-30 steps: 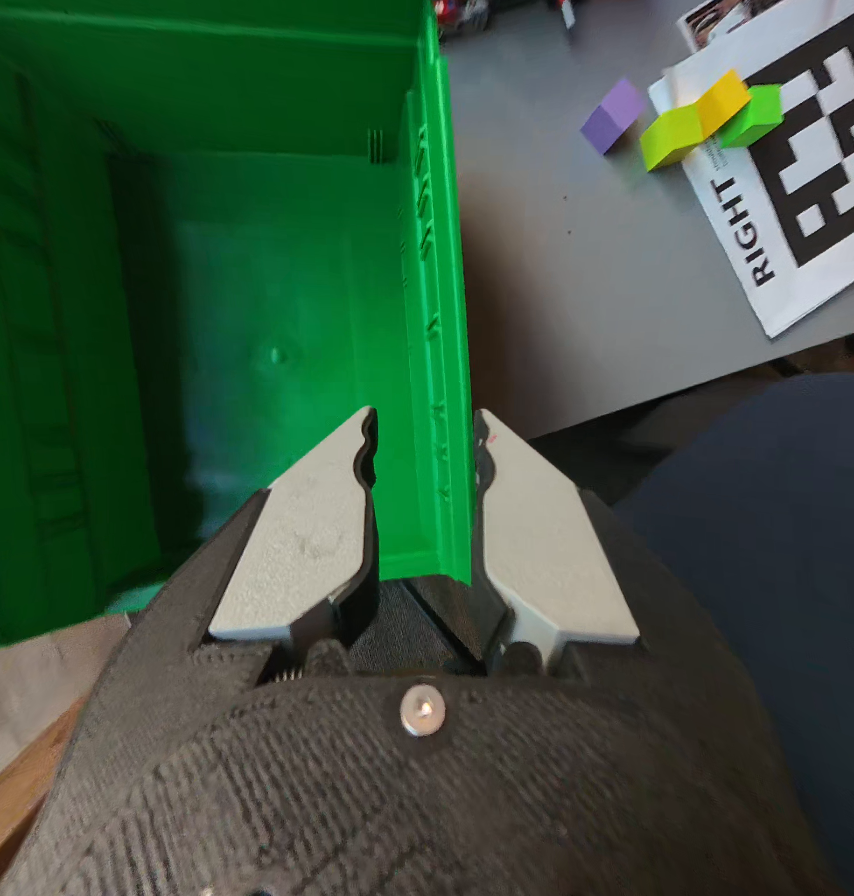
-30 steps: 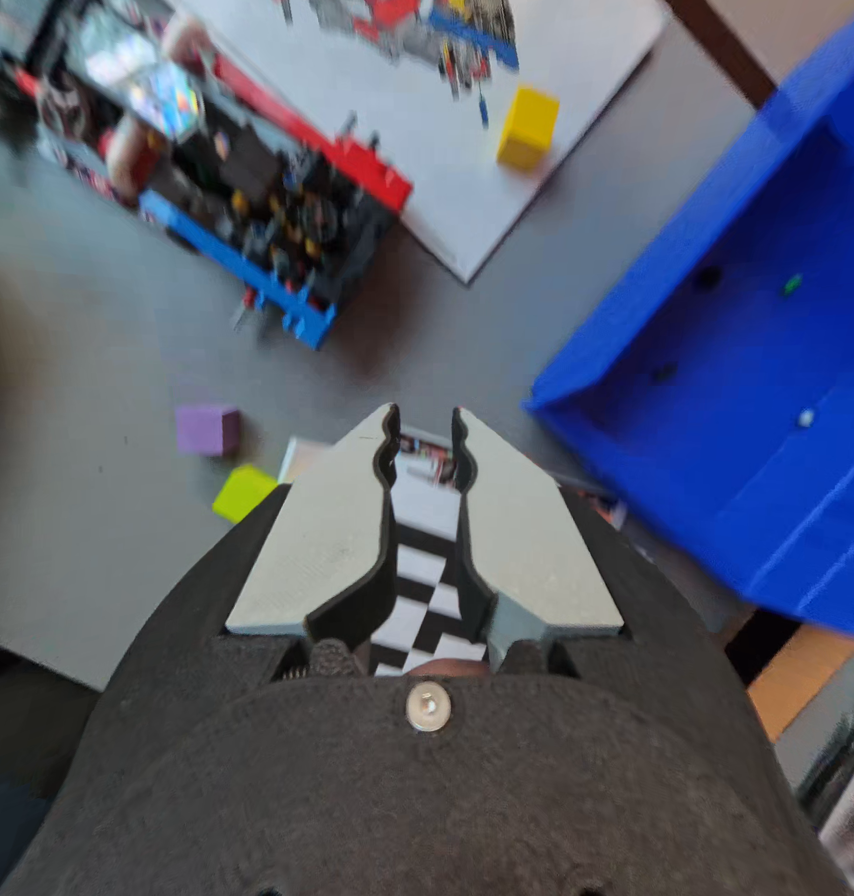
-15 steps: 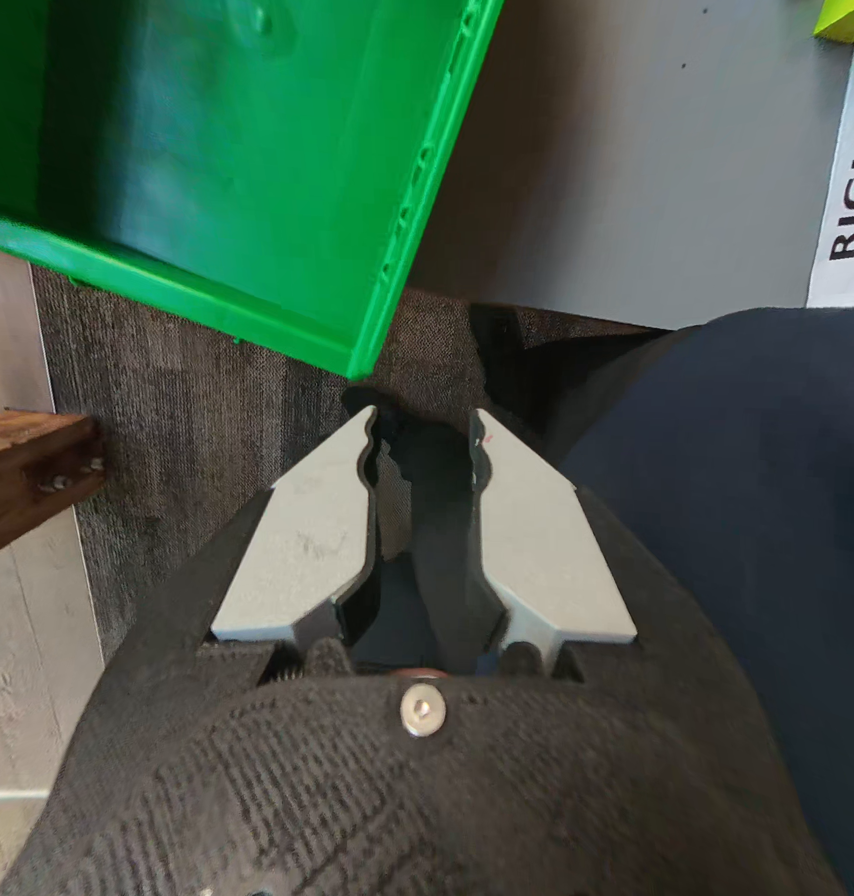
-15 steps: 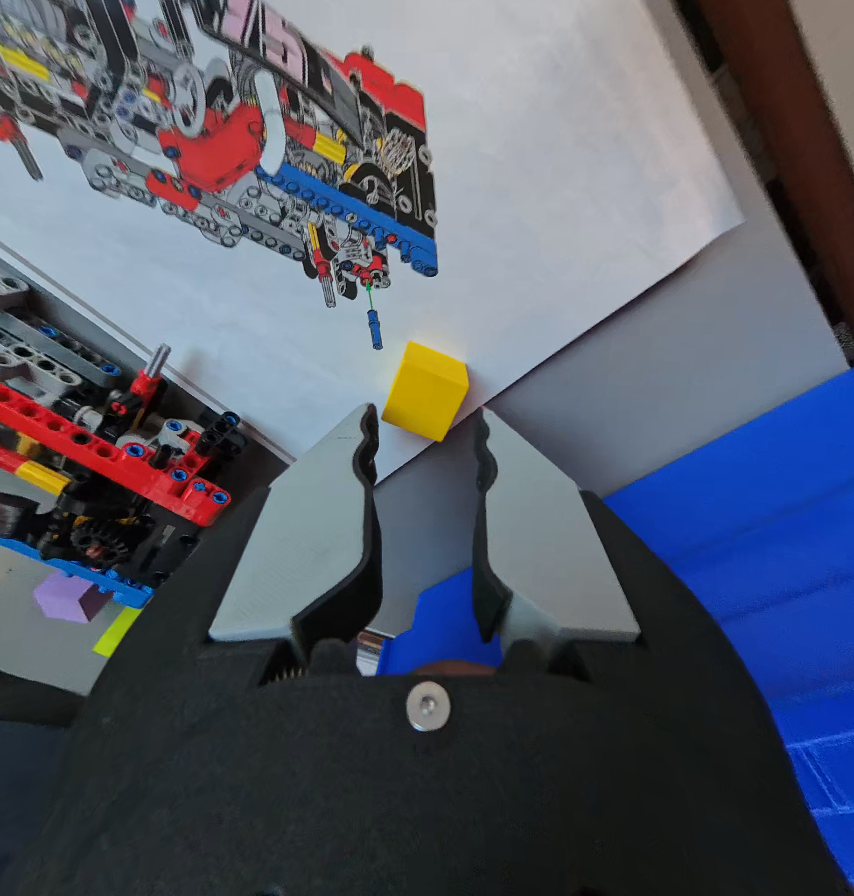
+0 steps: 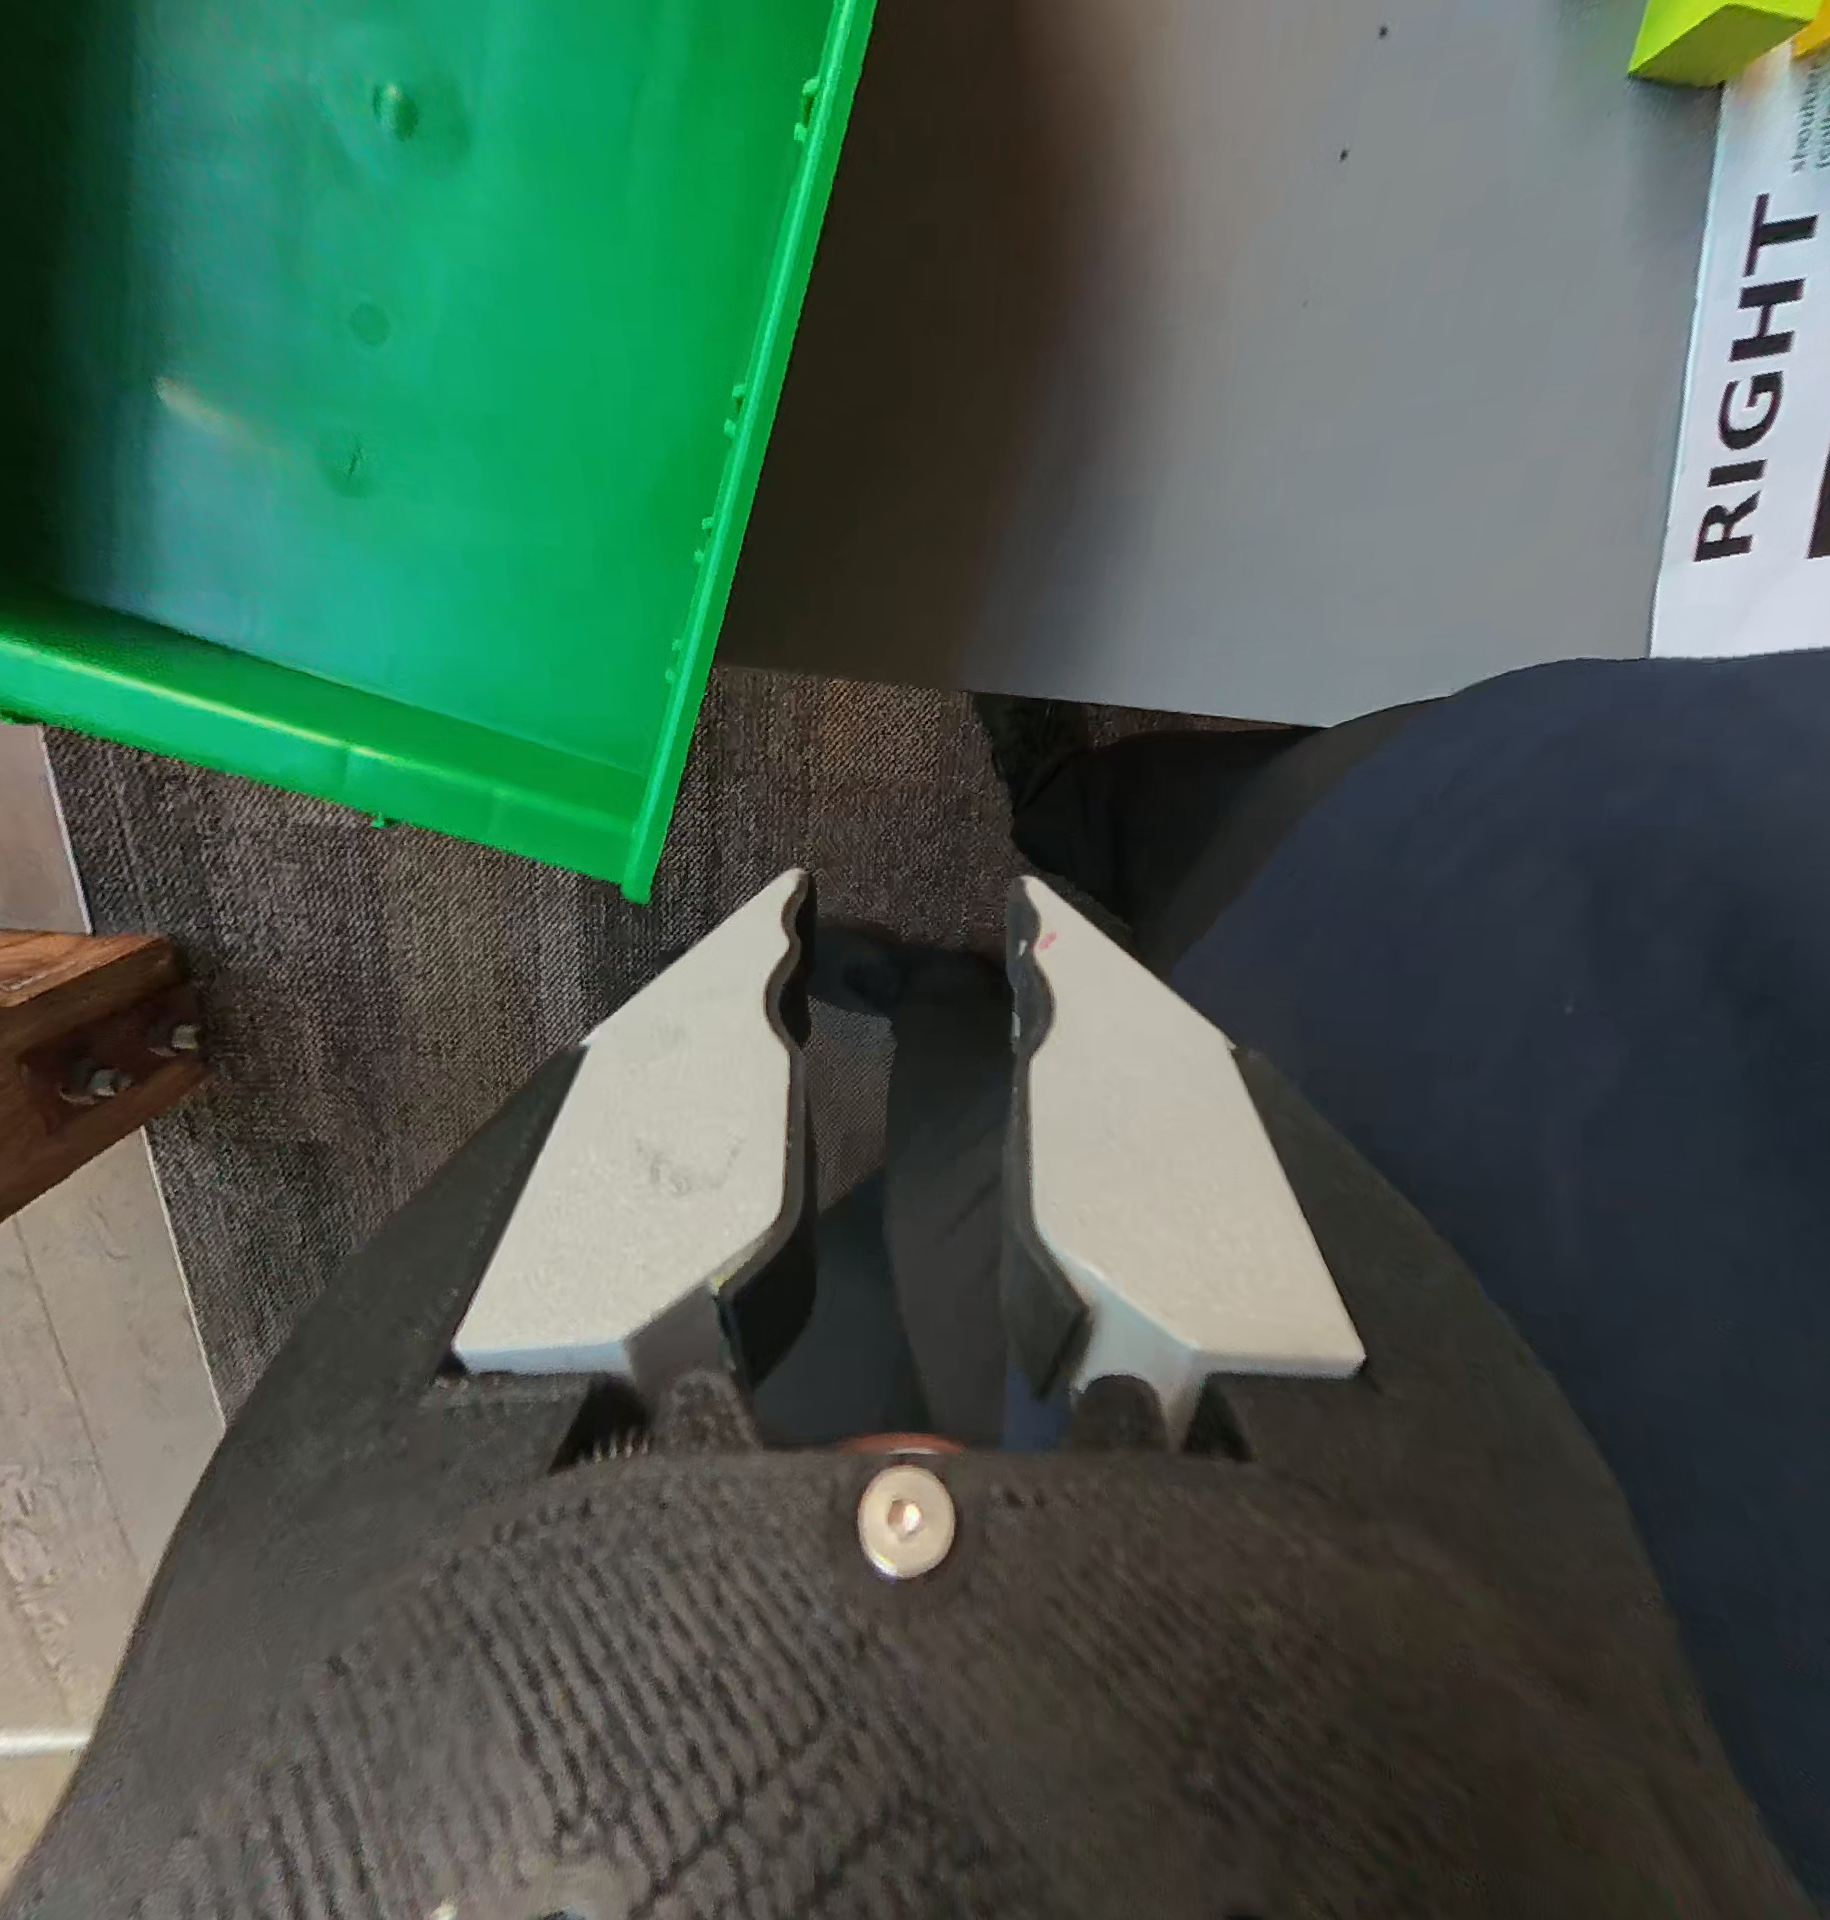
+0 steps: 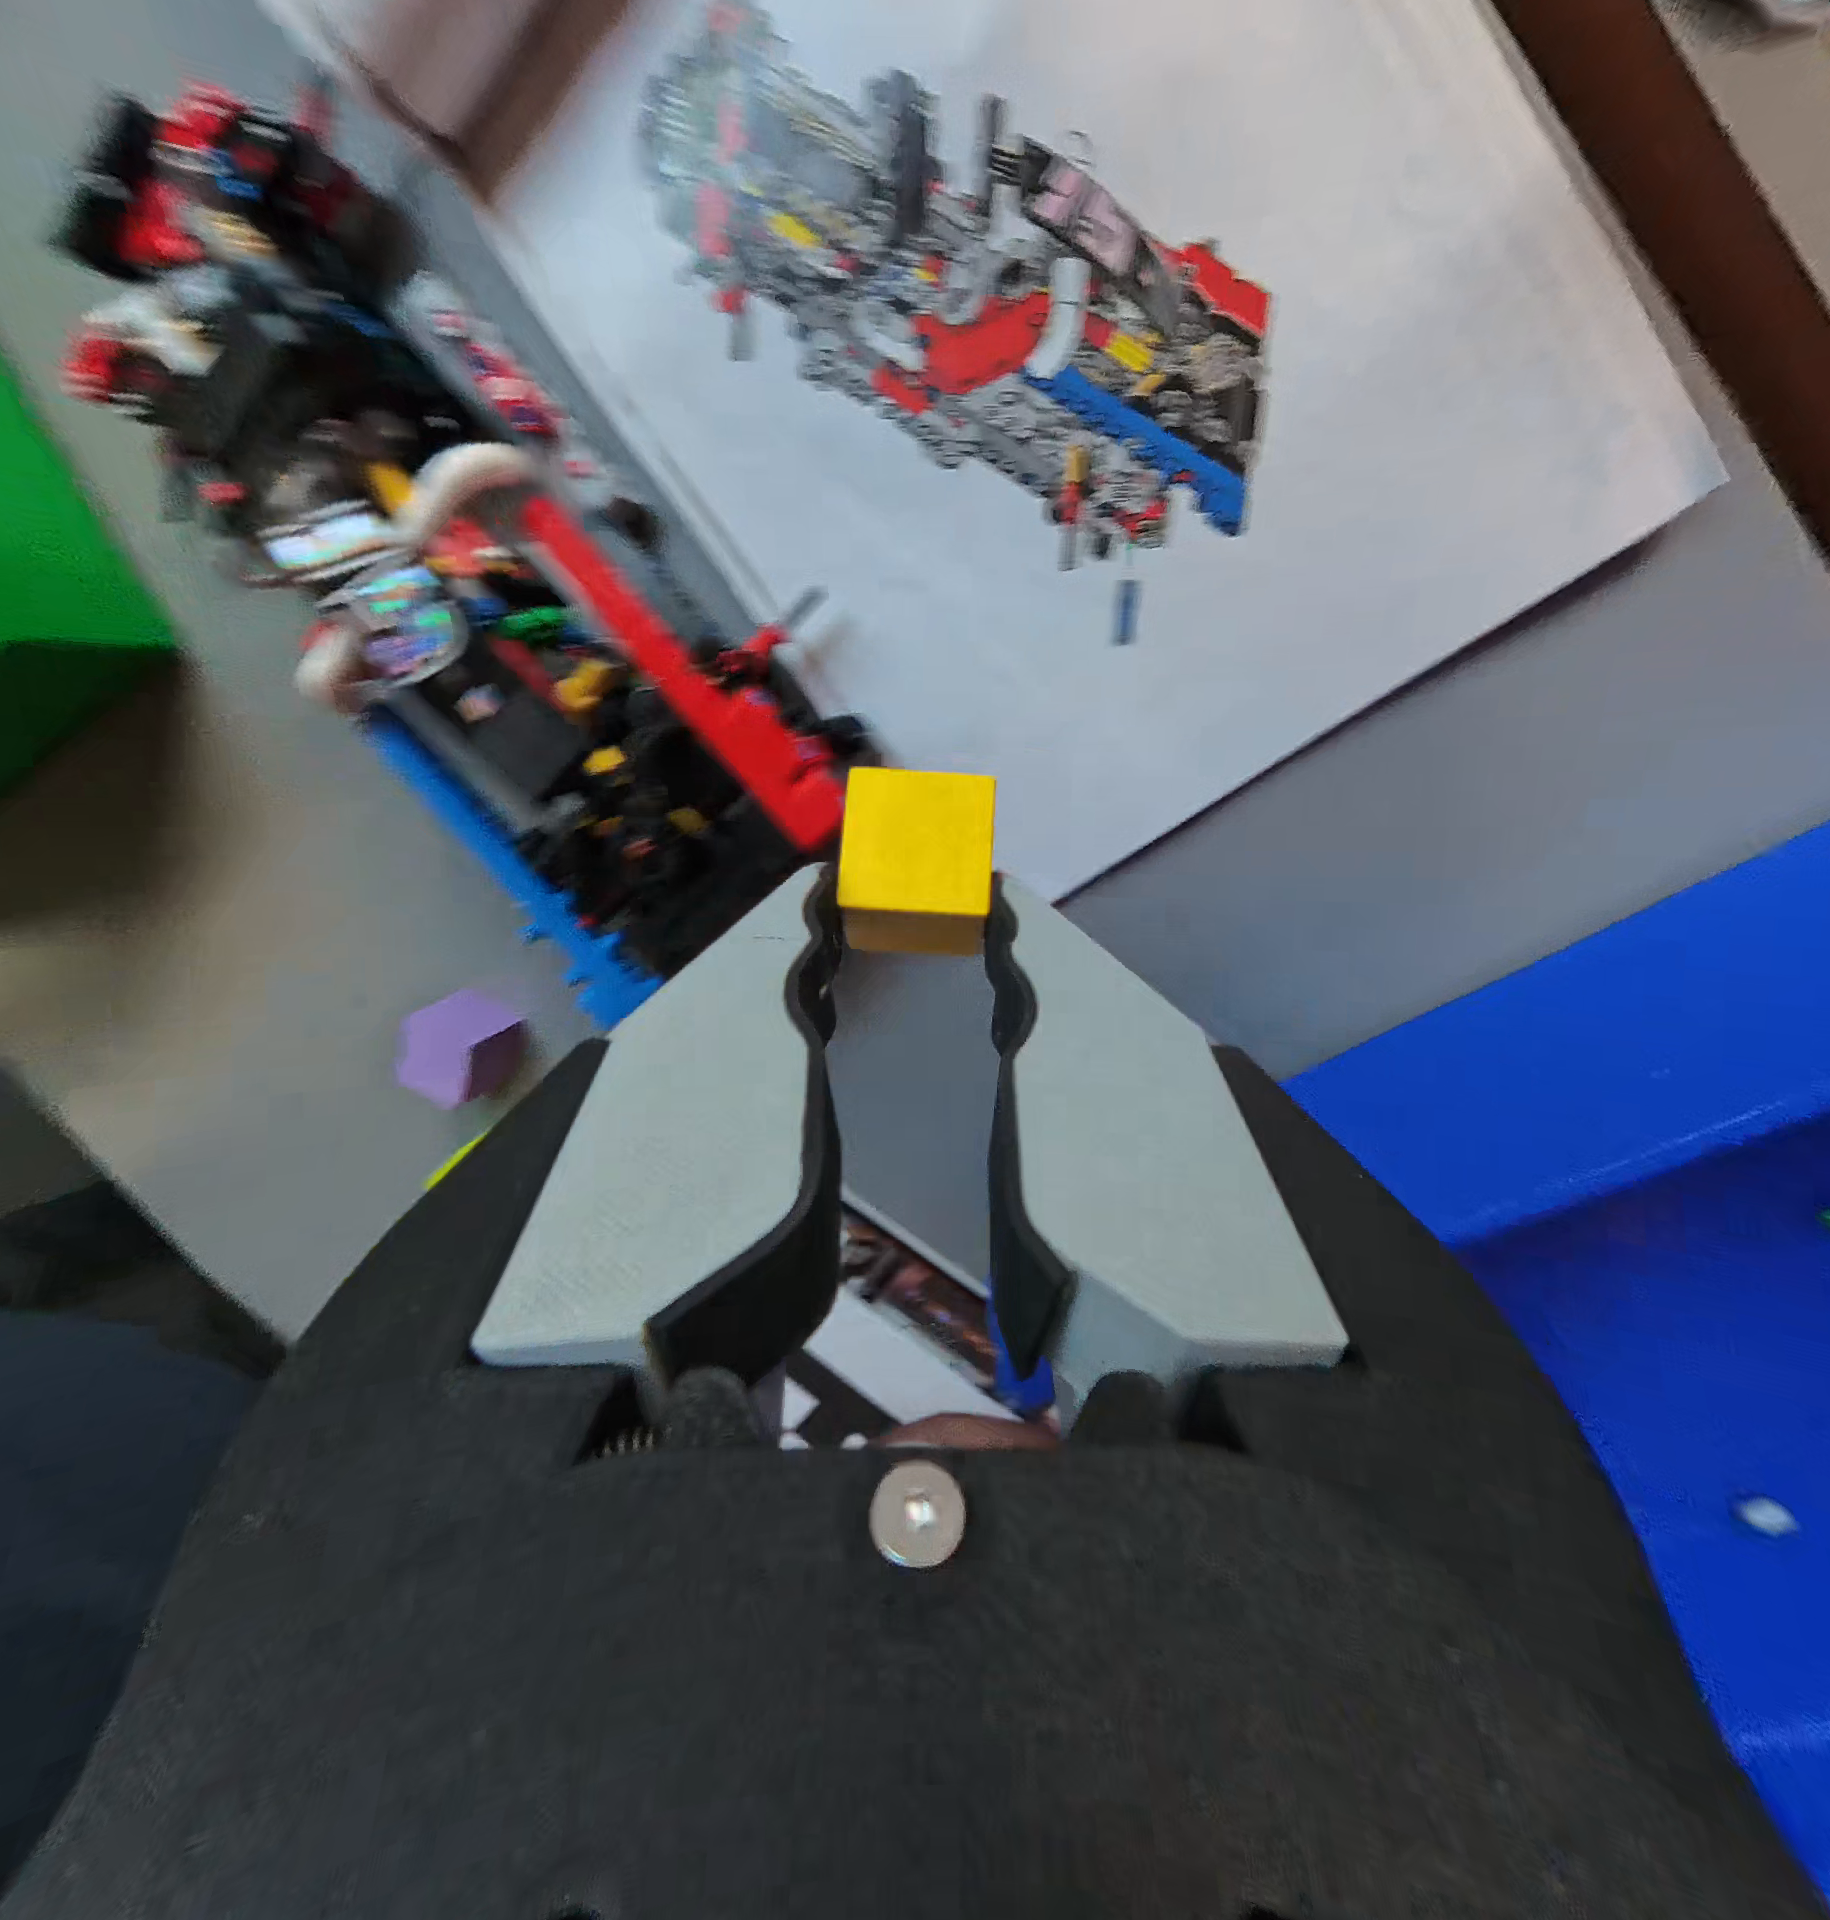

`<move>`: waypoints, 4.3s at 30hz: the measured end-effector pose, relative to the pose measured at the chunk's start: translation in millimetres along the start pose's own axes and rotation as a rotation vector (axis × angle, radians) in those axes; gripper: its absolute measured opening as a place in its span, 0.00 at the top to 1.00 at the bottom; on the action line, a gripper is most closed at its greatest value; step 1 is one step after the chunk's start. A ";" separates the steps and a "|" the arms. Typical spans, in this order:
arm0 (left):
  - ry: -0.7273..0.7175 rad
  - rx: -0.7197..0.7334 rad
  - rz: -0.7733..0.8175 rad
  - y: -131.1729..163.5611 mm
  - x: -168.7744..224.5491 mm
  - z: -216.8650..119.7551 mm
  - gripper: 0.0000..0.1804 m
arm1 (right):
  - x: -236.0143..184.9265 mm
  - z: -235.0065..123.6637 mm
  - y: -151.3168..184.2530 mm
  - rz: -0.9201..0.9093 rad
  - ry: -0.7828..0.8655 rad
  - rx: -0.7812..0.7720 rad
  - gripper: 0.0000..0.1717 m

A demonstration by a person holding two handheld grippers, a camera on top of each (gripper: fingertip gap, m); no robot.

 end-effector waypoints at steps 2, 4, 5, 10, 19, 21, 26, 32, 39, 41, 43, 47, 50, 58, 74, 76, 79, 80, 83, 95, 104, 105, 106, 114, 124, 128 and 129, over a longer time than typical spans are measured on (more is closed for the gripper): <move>0.025 0.009 0.008 -4.2 2.6 3.0 0.81 | -29.3 -19.0 12.5 -0.017 -0.072 0.092 0.86; 0.043 0.026 0.023 -11.0 4.5 4.3 0.81 | -41.6 -27.9 33.4 -0.027 -0.029 0.121 0.85; 0.051 0.038 0.033 -14.7 5.3 4.2 0.81 | -48.1 -29.1 44.4 -0.026 -0.026 0.119 0.85; 0.085 0.075 0.115 -20.8 5.6 2.8 0.81 | -77.8 -22.2 90.1 0.032 -0.011 0.119 0.85; 0.181 0.167 0.208 -7.7 -11.9 -6.0 0.81 | -101.5 21.4 140.2 0.105 0.197 0.012 0.85; 0.206 0.192 0.233 -2.7 -15.5 -8.1 0.82 | -101.1 27.2 148.8 0.131 0.235 -0.014 0.83; 0.285 0.229 0.274 12.9 -20.5 -9.2 0.81 | -125.2 -7.4 138.8 0.248 0.272 0.137 0.77; 0.386 0.274 0.338 19.5 -5.6 -11.8 0.79 | -158.4 -47.0 162.0 0.208 0.323 0.196 0.80; 0.388 0.264 0.391 17.3 3.6 -10.3 0.80 | -149.1 -70.0 215.8 0.254 0.355 0.214 0.82; 0.377 0.258 0.400 13.1 5.9 -9.5 0.80 | -138.6 -73.7 223.6 0.290 0.347 0.237 0.83; 0.357 0.246 0.413 8.0 9.7 -7.1 0.80 | -127.8 -75.0 227.3 0.308 0.326 0.264 0.83; 0.325 0.218 0.421 -6.2 24.6 0.2 0.81 | -108.5 -68.7 225.3 0.279 0.262 0.318 0.86; 0.301 0.185 0.396 -19.7 41.8 6.0 0.82 | -99.6 -54.5 220.5 0.208 0.203 0.328 0.86; 0.228 0.060 0.383 -40.6 89.1 18.0 0.85 | -102.4 -12.7 221.7 -0.007 -0.002 0.300 0.94; 0.311 0.154 0.608 -77.0 114.0 22.9 0.89 | -114.7 -33.3 184.6 -0.274 0.268 0.233 1.00; 0.376 0.172 0.616 -81.5 112.9 20.2 0.88 | -137.3 -32.8 186.3 -0.242 0.193 0.189 1.00; 0.416 0.198 0.679 -87.4 104.9 20.4 0.87 | -161.6 -41.8 183.1 -0.179 0.192 0.223 0.96; 0.426 0.209 0.699 -89.1 102.0 20.8 0.85 | -166.0 -42.8 184.7 -0.142 0.216 0.212 0.80; 0.453 0.240 0.761 -94.4 96.4 22.1 0.74 | -181.4 -45.1 193.5 -0.068 0.285 0.172 0.66; 0.570 0.260 0.917 -105.2 119.1 29.3 0.82 | -230.4 -60.9 225.9 0.068 0.357 0.129 0.75; 0.497 0.178 0.872 -102.6 142.3 44.8 0.81 | -197.2 -64.0 226.1 0.072 0.267 0.263 0.95; 0.485 0.175 0.860 -104.3 146.9 46.4 0.81 | -191.6 -62.7 228.8 0.058 0.253 0.263 0.95; 0.467 0.175 0.850 -106.8 151.5 48.3 0.82 | -185.3 -61.7 232.0 0.043 0.239 0.266 0.95; 0.268 0.097 0.774 -131.2 180.2 73.5 0.84 | -121.9 -71.6 282.9 0.013 0.117 0.334 0.96; 0.063 -0.005 0.953 -172.9 174.3 114.1 0.82 | -72.3 -89.2 343.9 0.154 0.070 0.339 0.96; 0.065 -0.052 1.055 -184.0 171.5 134.1 0.79 | -74.0 -97.9 345.2 0.276 0.088 0.378 0.96; 0.075 -0.067 1.079 -184.6 171.6 140.5 0.79 | -77.8 -100.2 344.8 0.298 0.095 0.384 0.96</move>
Point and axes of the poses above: each gripper's, where its closed fingertips meet, z out along the fingers, y out of its underside, x = y × z across the jaws, the point moved 3 cm from there along -z, back along the fingers, and after that the axes turned 1 degree about x, right-handed, at the moved point
